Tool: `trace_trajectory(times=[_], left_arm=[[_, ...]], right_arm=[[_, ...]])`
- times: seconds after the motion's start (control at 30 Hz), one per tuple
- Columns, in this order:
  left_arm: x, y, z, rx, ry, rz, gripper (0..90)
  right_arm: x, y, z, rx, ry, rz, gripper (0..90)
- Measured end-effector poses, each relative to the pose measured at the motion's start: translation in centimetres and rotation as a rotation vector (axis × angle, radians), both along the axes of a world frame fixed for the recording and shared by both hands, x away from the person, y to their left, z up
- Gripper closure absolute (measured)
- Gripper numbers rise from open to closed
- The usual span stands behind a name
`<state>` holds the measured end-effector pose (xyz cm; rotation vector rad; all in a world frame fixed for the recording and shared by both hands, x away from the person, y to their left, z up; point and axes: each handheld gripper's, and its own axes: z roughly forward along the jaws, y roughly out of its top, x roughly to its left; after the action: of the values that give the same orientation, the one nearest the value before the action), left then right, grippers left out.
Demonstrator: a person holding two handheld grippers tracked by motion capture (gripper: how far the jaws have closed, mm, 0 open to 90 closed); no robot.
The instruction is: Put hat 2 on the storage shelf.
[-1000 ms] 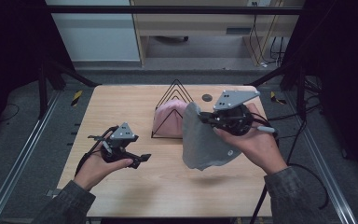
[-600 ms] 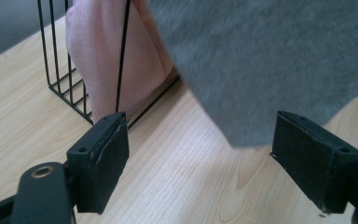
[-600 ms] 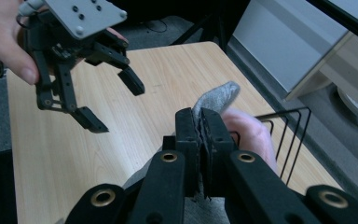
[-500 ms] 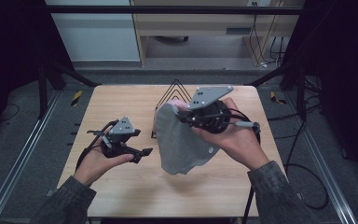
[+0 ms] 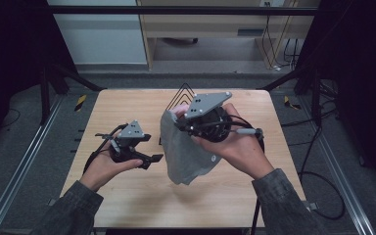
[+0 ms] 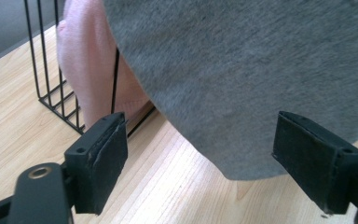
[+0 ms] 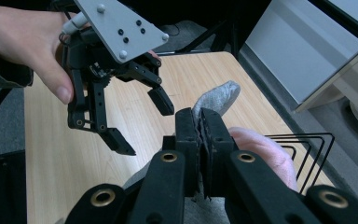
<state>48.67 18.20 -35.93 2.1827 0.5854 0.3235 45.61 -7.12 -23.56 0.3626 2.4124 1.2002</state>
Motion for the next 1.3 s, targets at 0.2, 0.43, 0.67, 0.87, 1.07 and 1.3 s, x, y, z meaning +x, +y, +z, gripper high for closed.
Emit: trace_trajectory(times=[0.2, 0.43, 0.67, 0.87, 1.07, 1.3], left_arm=[[1.0, -0.5, -0.5, -0.004, 0.01, -0.026, 14.3], [2.4, -1.7, -1.3, -0.07, 0.029, -0.077, 14.8], [2.5, -2.9, -1.6, -0.062, -0.012, -0.105, 44.2], [2.7, -5.2, -1.3, -0.069, -0.007, -0.088, 81.5], [2.3, -6.0, -0.6, -0.004, -0.011, -0.096, 89.7], [2.0, -5.3, 1.5, 0.036, -0.044, -0.06, 89.9]], right_arm=[[-0.5, 0.0, 0.1, 0.002, -0.003, 0.006, 87.4], [-0.8, 0.0, -0.2, -0.008, -0.006, 0.018, 87.3], [-0.4, -1.0, -0.7, 0.001, 0.006, -0.007, 87.3], [-0.1, -2.4, -1.7, 0.011, 0.021, -0.034, 87.4], [0.5, -4.8, -2.4, 0.025, 0.04, -0.092, 87.4], [1.5, -7.4, -3.1, 0.062, 0.056, -0.164, 87.4]])
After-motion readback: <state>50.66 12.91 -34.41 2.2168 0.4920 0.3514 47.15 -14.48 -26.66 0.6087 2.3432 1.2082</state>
